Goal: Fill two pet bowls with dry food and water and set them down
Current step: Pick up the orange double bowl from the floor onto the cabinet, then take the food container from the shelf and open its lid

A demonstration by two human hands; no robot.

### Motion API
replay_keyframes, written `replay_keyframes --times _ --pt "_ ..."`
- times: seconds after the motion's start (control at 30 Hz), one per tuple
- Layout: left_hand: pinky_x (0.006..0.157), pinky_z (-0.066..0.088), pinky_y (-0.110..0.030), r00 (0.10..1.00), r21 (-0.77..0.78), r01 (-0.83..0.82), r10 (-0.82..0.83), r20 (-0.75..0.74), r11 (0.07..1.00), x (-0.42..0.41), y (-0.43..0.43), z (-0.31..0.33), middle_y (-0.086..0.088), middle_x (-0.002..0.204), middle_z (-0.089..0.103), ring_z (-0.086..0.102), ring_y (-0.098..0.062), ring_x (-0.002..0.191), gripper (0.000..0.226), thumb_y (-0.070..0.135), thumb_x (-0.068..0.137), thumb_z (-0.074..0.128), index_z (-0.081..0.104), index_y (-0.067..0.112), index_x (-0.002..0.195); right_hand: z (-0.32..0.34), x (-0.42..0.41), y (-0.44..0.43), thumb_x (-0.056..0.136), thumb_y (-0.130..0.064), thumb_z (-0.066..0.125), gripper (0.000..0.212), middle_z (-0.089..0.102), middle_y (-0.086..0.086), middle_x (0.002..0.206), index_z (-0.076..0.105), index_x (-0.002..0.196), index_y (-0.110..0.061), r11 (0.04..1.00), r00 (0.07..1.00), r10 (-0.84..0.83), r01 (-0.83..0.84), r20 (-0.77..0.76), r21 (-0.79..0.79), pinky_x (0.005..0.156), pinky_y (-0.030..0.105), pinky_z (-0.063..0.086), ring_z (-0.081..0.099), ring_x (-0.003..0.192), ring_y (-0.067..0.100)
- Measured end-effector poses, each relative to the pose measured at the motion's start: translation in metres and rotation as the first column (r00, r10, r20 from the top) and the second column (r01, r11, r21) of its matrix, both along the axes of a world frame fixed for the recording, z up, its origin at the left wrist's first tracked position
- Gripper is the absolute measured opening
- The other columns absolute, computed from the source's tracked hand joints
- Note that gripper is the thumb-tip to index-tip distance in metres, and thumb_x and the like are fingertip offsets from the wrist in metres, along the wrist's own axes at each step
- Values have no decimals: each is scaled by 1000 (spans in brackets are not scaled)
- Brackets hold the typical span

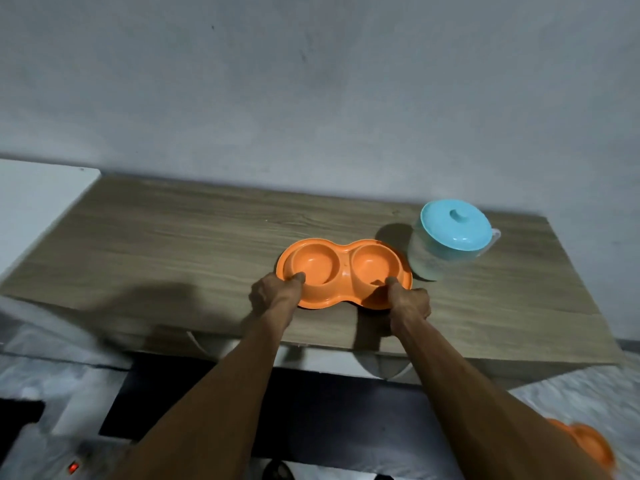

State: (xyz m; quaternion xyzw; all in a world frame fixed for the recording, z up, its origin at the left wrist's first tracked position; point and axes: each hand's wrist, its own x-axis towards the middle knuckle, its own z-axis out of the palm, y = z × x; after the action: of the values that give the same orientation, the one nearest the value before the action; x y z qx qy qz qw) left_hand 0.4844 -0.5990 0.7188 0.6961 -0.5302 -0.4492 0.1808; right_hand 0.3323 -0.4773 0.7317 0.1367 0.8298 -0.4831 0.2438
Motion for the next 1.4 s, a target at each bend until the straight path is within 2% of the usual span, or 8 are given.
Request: replay_keyframes --times 0.33,0.5,0.6,0.77,0.97,1.07,1.23,1.4 --pt "76 58 -37 996 10 49 -49 77 999 -5 -10 -5 -15 100 72 68 -34 90 57 54 72 75 71 5 100 -8 -2 -7 83 -41 71 58 59 20 124 57 125 -3 998 998 -20 24 -58 60 91 42 49 57 112 38" --pt "71 61 -41 995 0 73 -72 74 997 -4 -16 -16 -14 91 73 70 -34 81 74 72 52 65 73 9 91 -11 -1 -9 79 -44 72 61 59 20 125 60 123 -3 996 998 -20 26 -64 83 92 43 51 58 111 39" --pt "77 59 -40 990 -11 104 -102 101 995 -1 -15 -14 -13 92 74 70 -35 85 72 73 58 65 73 10 93 -11 0 -9 80 -45 72 62 58 20 126 59 124 -3 997 998 -1 6 -60 82 94 44 52 59 111 38" --pt "75 60 -41 991 4 113 -113 71 994 1 -18 -21 -11 88 74 72 -34 73 86 83 43 53 72 12 88 -11 -1 -5 77 -48 73 64 60 19 125 62 122 -3 996 999 46 -44 -29 78 93 49 54 61 108 37" --pt "78 60 -42 990 20 129 -130 49 991 17 -7 -5 -11 88 71 71 -35 77 64 77 57 61 55 16 73 -10 9 13 78 -49 71 61 64 19 118 64 115 -1 995 995 82 -78 -55 66 90 51 56 61 105 38" --pt "77 60 -42 994 15 97 -98 48 995 30 0 4 -10 87 70 70 -35 78 70 76 58 60 59 10 81 -9 18 30 83 -46 69 60 62 22 124 63 119 1 993 993 104 -99 -64 70 95 47 53 60 110 39" --pt "83 59 -43 998 -32 61 -61 3 998 60 24 24 -8 98 67 66 -34 90 52 64 77 61 58 12 83 1 43 60 89 -43 64 58 62 23 125 62 119 6 989 985 146 -143 -87 38 99 43 50 58 116 40" --pt "87 57 -48 995 -70 -13 6 -104 997 106 52 26 -15 123 62 60 -37 111 65 52 80 63 62 -2 116 8 83 97 83 -44 64 54 65 20 118 66 111 2 984 981 176 -178 -78 -12 93 46 55 64 104 39"
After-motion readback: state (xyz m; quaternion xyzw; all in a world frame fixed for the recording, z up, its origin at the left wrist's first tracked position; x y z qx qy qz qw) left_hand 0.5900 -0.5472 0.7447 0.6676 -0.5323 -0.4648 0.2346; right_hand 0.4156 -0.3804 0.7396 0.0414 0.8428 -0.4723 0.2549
